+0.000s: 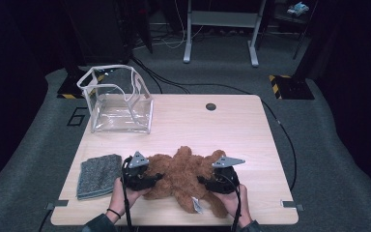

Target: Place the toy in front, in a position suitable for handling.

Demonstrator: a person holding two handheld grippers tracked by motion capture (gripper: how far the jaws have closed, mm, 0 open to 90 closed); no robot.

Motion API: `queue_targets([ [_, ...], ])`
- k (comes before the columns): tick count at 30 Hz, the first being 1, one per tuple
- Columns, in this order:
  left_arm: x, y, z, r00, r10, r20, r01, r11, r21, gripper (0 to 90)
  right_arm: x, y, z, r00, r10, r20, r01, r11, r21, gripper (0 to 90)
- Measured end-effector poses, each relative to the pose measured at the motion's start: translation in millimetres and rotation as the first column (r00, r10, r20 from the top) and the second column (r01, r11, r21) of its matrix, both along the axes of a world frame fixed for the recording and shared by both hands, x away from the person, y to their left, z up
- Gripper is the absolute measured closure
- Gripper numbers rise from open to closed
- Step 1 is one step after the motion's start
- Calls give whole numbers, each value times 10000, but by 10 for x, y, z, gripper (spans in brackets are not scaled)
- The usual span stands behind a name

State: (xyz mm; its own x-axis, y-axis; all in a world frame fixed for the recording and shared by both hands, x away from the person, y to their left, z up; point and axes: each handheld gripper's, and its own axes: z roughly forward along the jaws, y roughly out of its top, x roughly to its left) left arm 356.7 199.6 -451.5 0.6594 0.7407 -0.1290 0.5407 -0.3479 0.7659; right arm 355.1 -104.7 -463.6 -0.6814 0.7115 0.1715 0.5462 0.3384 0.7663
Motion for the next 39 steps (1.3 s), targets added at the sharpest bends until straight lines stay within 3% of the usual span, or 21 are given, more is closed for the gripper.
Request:
queue_targets([
  [9,96,-12,126,10000,39,89,-36,9996,-273,557,24,-13,218,9993,44,378,-36,9998,-199,602],
  [18,178,-77,268,9993,79,365,-61,9988,-492,559,86,-88,405,9979,-104,647,110,9999,-89,603],
  [25,300,-88,336,9991,211,375,-184,9974,-702,558,191,-93,536,9965,-77,828,103,9995,-314,602],
  [32,588,-75,442,9990,352,258,-332,9968,-732,559,458,-46,692,9956,-20,932,74,9984,-568,603],
  [34,658,-71,442,9989,428,185,-410,9952,-884,558,525,-35,713,9950,-33,994,94,9981,-606,603],
  [39,843,-112,418,9992,410,32,-407,9966,-714,557,663,-31,705,9955,-227,922,288,9974,-660,601],
])
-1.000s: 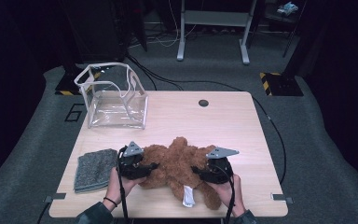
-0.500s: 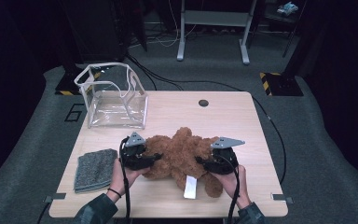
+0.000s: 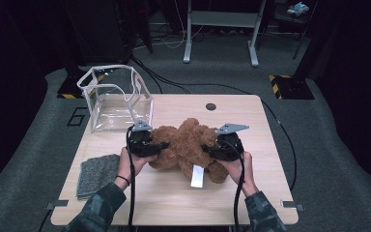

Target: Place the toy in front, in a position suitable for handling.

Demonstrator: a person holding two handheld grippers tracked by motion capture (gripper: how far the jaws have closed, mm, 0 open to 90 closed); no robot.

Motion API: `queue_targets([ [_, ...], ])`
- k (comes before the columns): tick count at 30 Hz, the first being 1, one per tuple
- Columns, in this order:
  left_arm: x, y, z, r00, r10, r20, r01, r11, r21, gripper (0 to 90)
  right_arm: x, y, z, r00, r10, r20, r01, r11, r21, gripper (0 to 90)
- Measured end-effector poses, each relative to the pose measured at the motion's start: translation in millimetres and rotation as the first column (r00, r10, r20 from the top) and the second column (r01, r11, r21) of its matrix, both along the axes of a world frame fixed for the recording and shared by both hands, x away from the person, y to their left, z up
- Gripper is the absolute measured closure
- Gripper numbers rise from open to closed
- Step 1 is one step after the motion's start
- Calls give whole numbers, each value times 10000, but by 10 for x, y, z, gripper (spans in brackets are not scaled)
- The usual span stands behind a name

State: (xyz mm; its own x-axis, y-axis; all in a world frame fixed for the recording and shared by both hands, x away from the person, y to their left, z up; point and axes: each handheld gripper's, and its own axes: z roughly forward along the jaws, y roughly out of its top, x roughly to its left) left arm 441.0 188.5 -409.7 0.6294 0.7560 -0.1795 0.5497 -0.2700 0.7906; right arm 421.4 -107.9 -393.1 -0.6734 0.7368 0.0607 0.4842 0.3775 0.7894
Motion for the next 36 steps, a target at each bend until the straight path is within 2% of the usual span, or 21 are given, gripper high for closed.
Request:
queue_targets([
  [3,132,-16,-41,9997,61,-247,-60,10000,71,555,106,4,-47,9997,-207,-118,205,9997,-96,598],
  [10,407,-27,-111,9980,221,-587,-184,9978,638,552,311,87,-175,9974,-640,-331,633,9978,-208,591],
  [15,515,-55,-221,9942,280,-1038,-176,9949,994,533,451,76,-347,9918,-946,-860,940,9955,-119,571],
  [16,540,-60,-259,9935,274,-1107,-141,9928,1190,525,478,78,-397,9903,-981,-984,975,9952,-115,559],
  [18,561,-24,-299,9915,384,-1243,-269,9953,934,500,527,86,-470,9883,-1037,-1122,993,9941,-439,479],
  [20,554,-27,-293,9927,371,-1143,-246,9937,1089,475,529,48,-492,9856,-1213,-1177,1198,9926,-197,411],
  [22,543,-38,-269,9934,449,-1056,-318,9919,1229,406,499,17,-450,9853,-1339,-1059,1301,9906,-421,323],
  [24,495,-50,-231,9945,621,-848,-497,9888,1404,323,429,-43,-382,9843,-1470,-977,1447,9890,-300,270],
  [25,465,-56,-217,9942,706,-812,-590,9888,1373,289,382,-89,-349,9849,-1527,-820,1511,9882,-258,221],
  [26,442,-45,-198,9945,711,-764,-597,9880,1425,253,331,-144,-325,9856,-1454,-861,1449,9894,-122,180],
  [27,421,-41,-187,9943,813,-683,-715,9881,1360,236,269,-193,-302,9857,-1454,-851,1458,9893,-23,168],
  [28,402,-19,-174,9940,876,-653,-779,9873,1382,227,204,-241,-283,9841,-1642,-675,1637,9864,-135,147],
  [30,355,45,-154,9938,945,-578,-847,9845,1533,204,103,-360,-286,9850,-1559,-735,1555,9878,-117,138],
  [32,303,115,-139,9919,1110,-622,-1022,9862,1300,190,0,-488,-325,9829,-1730,-632,1727,9849,-98,110],
  [34,252,208,-122,9897,1274,-651,-1193,9861,1156,162,-92,-617,-381,9788,-1881,-811,1880,9821,-87,97],
  [36,203,286,-121,9869,1472,-659,-1415,9864,838,154,-175,-776,-451,9744,-2080,-854,2098,9777,131,76],
])
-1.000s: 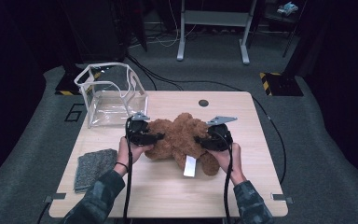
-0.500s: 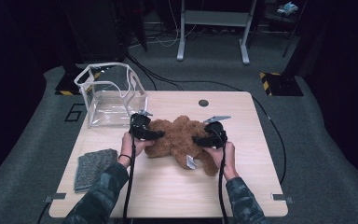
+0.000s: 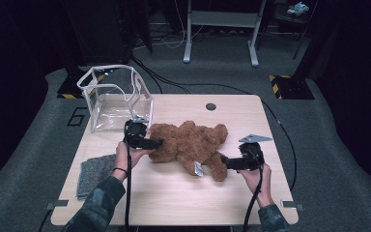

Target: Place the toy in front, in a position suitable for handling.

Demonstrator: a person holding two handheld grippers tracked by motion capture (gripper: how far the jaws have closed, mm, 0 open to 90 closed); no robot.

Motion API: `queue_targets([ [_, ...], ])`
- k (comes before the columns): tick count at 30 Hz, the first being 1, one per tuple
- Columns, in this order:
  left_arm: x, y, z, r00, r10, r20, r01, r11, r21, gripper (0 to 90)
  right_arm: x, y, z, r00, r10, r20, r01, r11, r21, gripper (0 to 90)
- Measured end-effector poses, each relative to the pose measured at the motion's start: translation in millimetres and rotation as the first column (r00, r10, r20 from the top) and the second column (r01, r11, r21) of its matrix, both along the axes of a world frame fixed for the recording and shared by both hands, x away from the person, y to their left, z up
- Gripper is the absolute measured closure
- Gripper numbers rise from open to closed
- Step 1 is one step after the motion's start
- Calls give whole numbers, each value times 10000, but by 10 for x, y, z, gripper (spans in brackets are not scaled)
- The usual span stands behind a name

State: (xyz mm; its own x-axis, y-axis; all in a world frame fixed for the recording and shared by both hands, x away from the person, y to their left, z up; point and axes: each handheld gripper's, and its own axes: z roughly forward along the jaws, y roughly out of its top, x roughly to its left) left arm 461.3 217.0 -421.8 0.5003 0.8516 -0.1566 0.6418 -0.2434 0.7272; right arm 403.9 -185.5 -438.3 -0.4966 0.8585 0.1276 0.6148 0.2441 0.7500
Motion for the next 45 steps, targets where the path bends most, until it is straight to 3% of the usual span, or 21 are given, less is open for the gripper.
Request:
queue_targets([
  [1,-21,53,11,10000,-33,-72,34,9999,123,150,-34,-65,-35,9999,-156,-41,156,9999,5,70],
  [3,-77,157,22,9999,110,-26,-110,9998,-151,144,-99,-192,-116,9994,-342,-9,342,9994,104,59],
  [7,-235,376,16,9989,463,41,-463,9989,-115,124,-247,-412,-346,9953,-957,-126,959,9952,217,52],
  [9,-339,489,9,9976,660,185,-662,9977,110,101,-322,-473,-455,9934,-1122,-245,1124,9936,86,50],
  [15,-684,835,-124,9909,1311,319,-1331,9887,693,79,-459,-629,-662,9879,-1550,-17,1550,9877,-212,63],
  [17,-788,985,-169,9826,1815,391,-1838,9807,668,75,-468,-662,-671,9869,-1611,119,1614,9862,-363,63],
  [22,-994,1240,-371,9615,2733,284,-2746,9517,1372,81,-498,-663,-739,9843,-1724,373,1740,9838,-438,73],
  [24,-1008,1325,-465,9528,3035,0,-3003,9426,1458,98,-474,-650,-786,9853,-1694,238,1704,9842,-482,71],
  [27,-978,1372,-576,9452,3262,-121,-3210,9357,1462,124,-444,-645,-866,9858,-1676,129,1680,9845,-513,74],
  [28,-966,1377,-611,9456,3248,-171,-3184,9352,1549,141,-447,-636,-885,9834,-1812,-72,1805,9817,-612,71],
  [29,-956,1377,-641,9452,3253,-284,-3173,9354,1560,147,-445,-633,-883,9848,-1734,129,1738,9829,-610,80],
  [31,-942,1358,-707,9433,3303,-333,-3200,9314,1734,173,-441,-616,-888,9854,-1705,10,1701,9828,-722,78],
  [32,-939,1353,-744,9461,3195,-535,-3056,9351,1796,200,-440,-615,-891,9859,-1671,99,1673,9829,-770,78],
  [34,-944,1335,-808,9425,3284,-620,-3093,9274,2104,290,-440,-613,-895,9861,-1659,131,1664,9826,-824,81],
  [35,-941,1347,-853,9441,3224,-689,-3017,9290,2142,343,-436,-609,-898,9860,-1661,141,1667,9824,-838,81],
  [36,-957,1360,-896,9419,3312,-566,-3156,9299,1889,357,-436,-602,-897,9857,-1682,94,1684,9819,-870,81],
  [37,-979,1356,-913,9377,3457,-339,-3346,9254,1781,371,-429,-606,-901,9868,-1614,162,1622,9823,-940,81],
  [38,-998,1343,-923,9391,3432,-194,-3343,9248,1816,393,-434,-604,-900,9859,-1664,175,1673,9810,-985,82],
  [41,-1032,1313,-933,9486,3166,41,-3126,9342,1720,508,-431,-592,-907,9864,-1617,299,1641,9796,-1158,84],
  [44,-1058,1294,-942,9474,3198,118,-3176,9349,1583,597,-434,-594,-907,9852,-1690,284,1711,9790,-1104,88],
  [45,-1059,1280,-954,9432,3314,243,-3314,9326,1431,634,-435,-596,-904,9844,-1747,227,1761,9789,-1037,88],
])
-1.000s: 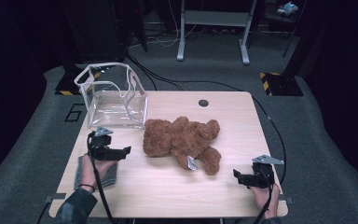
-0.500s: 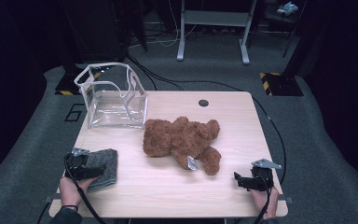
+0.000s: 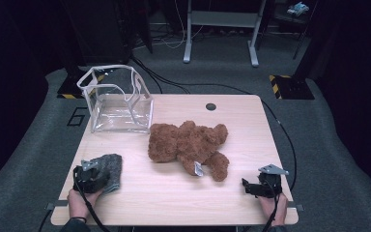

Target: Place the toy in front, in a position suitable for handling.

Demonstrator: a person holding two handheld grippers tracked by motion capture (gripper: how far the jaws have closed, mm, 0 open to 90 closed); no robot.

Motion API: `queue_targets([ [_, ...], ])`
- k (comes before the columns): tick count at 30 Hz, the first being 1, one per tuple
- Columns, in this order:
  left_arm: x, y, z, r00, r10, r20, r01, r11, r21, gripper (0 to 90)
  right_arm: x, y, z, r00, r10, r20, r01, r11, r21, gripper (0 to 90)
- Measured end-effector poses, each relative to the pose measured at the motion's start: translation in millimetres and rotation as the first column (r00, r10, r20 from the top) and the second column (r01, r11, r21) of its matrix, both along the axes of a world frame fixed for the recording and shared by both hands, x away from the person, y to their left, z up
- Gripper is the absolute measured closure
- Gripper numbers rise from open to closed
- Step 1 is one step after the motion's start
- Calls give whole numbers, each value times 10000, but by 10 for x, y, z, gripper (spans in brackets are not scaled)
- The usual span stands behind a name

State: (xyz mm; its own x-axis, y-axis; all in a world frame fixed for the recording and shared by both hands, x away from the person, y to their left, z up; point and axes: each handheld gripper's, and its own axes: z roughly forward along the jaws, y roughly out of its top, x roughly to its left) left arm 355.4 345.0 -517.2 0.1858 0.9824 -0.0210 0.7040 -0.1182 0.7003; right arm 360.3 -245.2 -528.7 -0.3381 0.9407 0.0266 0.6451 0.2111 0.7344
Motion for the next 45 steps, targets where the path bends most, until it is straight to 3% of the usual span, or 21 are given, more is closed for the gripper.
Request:
queue_targets([
  [4,-7,-5,-13,9998,-104,197,102,9999,87,722,2,-1,-1,10000,11,-5,-11,10000,-43,88],
  [5,-13,-1,-11,9998,-131,128,130,9999,31,729,4,0,-2,10000,40,14,-40,10000,-66,89],
  [8,-26,4,-32,9992,-62,406,66,9999,-110,736,19,8,-7,9999,58,93,-56,9998,-175,86],
  [16,-17,39,7,9994,-167,317,183,9986,-501,766,41,3,-4,10000,38,61,-37,9998,-176,87],
  [25,-52,-83,178,9944,-874,600,925,9919,-868,772,41,3,-4,10000,34,65,-32,9998,-177,88],
  [30,-107,-223,300,9846,-1565,774,1645,9800,-1117,771,41,3,-4,10000,32,65,-31,9998,-180,89],
  [34,-143,-369,392,9727,-2138,900,2235,9677,-1163,771,40,4,-5,10000,32,66,-31,9998,-181,89],
  [41,-183,-580,386,9556,-2811,884,2909,9479,-1299,770,40,4,-5,10000,26,70,-25,9998,-183,89],
  [45,-198,-733,369,9354,-3457,739,3530,9243,-1451,769,40,4,-5,10000,25,71,-24,9998,-183,89],
])
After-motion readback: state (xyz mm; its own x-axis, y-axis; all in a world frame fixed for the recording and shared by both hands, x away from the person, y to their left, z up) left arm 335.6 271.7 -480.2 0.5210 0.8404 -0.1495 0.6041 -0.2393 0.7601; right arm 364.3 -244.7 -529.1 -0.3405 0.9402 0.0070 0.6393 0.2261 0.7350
